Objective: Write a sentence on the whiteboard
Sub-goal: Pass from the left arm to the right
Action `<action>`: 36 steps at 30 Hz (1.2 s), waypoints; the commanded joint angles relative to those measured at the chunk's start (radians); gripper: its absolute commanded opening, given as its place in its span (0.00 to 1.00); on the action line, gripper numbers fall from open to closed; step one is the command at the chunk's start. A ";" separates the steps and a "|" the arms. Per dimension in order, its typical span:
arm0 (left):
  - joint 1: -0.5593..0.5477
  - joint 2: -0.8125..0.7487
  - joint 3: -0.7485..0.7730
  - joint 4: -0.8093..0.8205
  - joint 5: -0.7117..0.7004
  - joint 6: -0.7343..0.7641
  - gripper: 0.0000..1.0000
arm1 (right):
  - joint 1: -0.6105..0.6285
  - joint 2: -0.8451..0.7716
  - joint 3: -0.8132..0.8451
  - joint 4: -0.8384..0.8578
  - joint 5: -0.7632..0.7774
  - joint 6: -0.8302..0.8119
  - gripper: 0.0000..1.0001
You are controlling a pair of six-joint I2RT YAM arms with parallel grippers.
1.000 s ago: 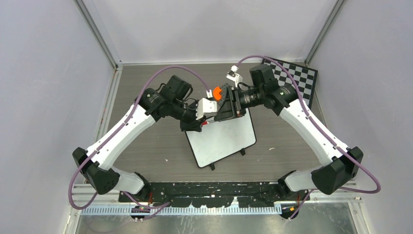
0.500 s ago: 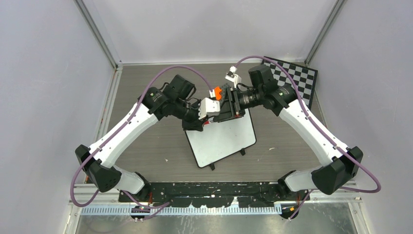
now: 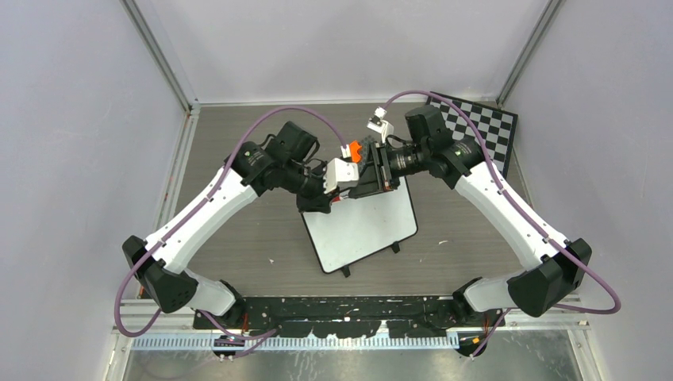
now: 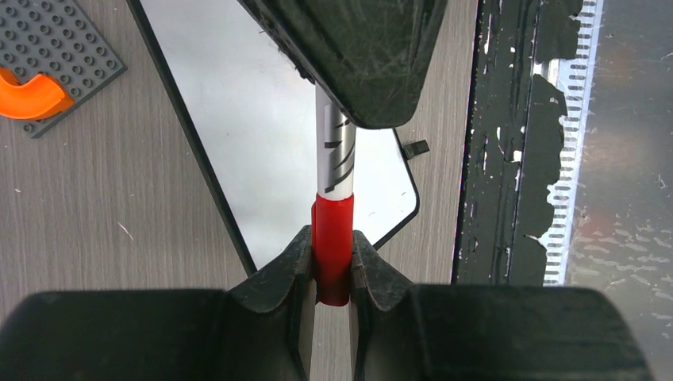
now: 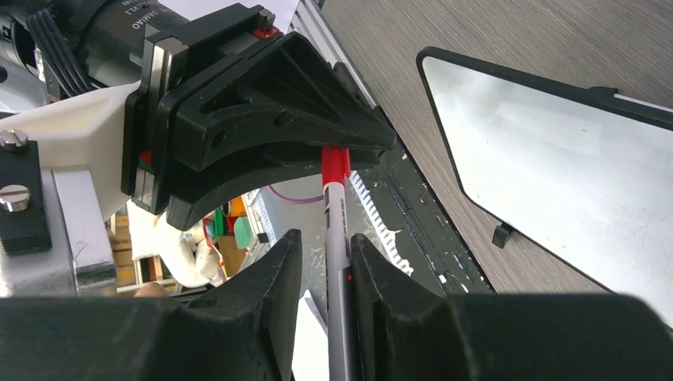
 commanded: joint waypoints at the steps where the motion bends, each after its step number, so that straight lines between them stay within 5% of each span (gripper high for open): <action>1: -0.003 0.004 0.047 0.046 0.009 -0.036 0.00 | 0.004 -0.026 0.006 0.034 -0.020 0.016 0.34; 7: -0.004 0.010 0.060 0.051 0.030 -0.051 0.00 | 0.004 -0.023 0.009 0.035 -0.008 0.015 0.33; 14: -0.004 0.007 0.069 0.046 0.048 -0.057 0.00 | 0.004 -0.017 0.014 0.043 -0.007 0.018 0.18; 17: -0.004 0.011 0.080 0.041 0.063 -0.058 0.00 | 0.004 -0.016 0.013 0.043 -0.005 0.019 0.20; 20: -0.004 0.015 0.087 0.043 0.050 -0.068 0.00 | 0.004 -0.017 0.011 0.043 -0.003 0.015 0.03; 26: 0.016 -0.043 0.034 0.072 0.021 -0.102 0.35 | -0.037 -0.029 0.025 0.021 0.000 -0.013 0.00; 36: 0.062 -0.054 0.001 0.193 0.103 -0.220 0.53 | -0.055 -0.040 -0.017 0.100 -0.048 0.051 0.00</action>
